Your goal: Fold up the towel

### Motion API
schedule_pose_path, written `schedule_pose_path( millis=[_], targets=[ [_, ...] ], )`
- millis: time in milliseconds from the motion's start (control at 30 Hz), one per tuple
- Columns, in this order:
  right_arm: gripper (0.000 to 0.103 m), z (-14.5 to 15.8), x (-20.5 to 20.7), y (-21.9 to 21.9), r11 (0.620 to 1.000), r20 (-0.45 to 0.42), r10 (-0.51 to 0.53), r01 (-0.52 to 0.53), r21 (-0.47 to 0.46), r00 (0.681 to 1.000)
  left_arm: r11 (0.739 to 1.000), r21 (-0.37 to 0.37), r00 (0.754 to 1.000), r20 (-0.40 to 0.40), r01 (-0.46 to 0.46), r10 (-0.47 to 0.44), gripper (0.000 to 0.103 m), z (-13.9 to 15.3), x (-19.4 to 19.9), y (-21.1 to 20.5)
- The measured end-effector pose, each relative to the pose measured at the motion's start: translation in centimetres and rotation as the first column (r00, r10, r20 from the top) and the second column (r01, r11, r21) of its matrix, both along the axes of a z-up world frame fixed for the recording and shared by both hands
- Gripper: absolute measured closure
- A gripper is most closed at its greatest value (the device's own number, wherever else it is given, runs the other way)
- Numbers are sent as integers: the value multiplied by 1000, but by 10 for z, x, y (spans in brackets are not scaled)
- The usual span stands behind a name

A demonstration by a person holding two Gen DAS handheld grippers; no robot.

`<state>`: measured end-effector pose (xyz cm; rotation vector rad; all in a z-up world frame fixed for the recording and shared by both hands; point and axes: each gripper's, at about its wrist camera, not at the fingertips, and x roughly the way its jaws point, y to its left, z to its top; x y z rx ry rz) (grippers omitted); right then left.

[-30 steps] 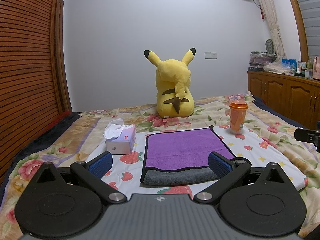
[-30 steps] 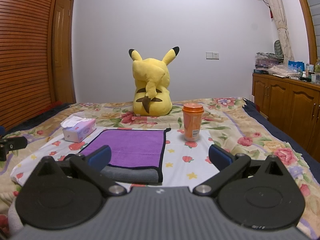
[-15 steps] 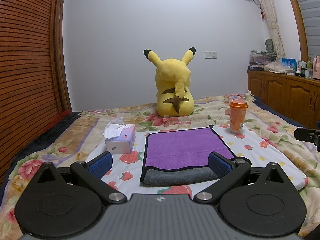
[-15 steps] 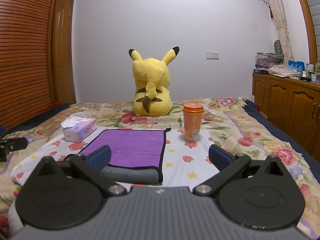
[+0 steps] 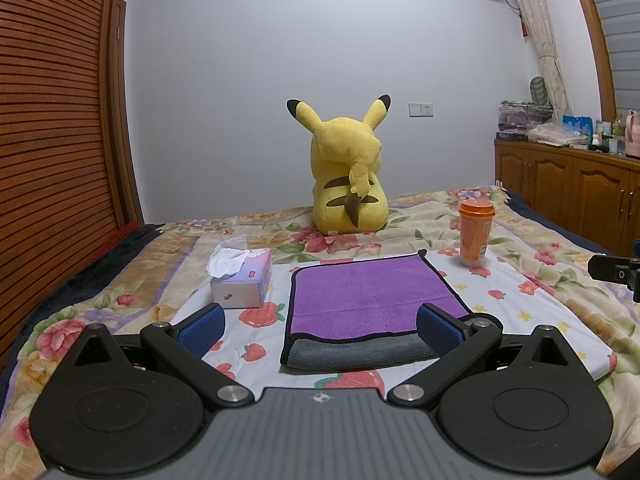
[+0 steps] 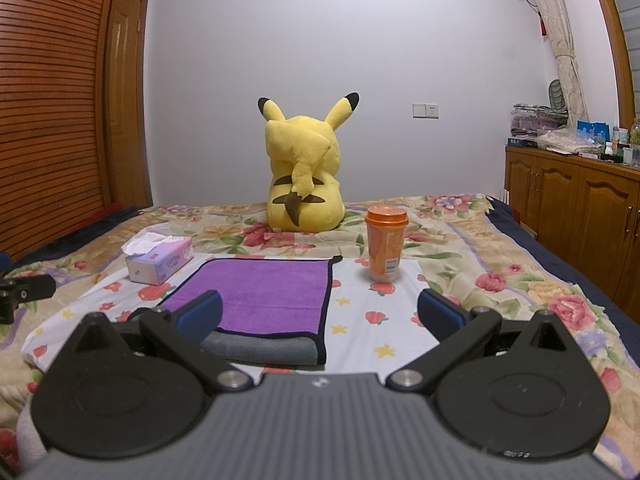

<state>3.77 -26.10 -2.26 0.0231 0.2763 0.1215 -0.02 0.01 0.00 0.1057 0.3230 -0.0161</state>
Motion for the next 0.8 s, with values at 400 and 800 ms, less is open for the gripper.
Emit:
schedule_pose_path(
  millis=[400, 800],
  targets=[
    [0, 0, 0, 1, 1000, -1, 0, 0, 0, 1000, 1000, 1, 1000, -1, 0, 0, 0, 0, 0, 0],
    [0, -1, 3, 4, 1000, -17, 1, -1, -10, 1000, 1000, -6, 999, -32, 13, -13, 0, -1, 3, 2]
  ],
)
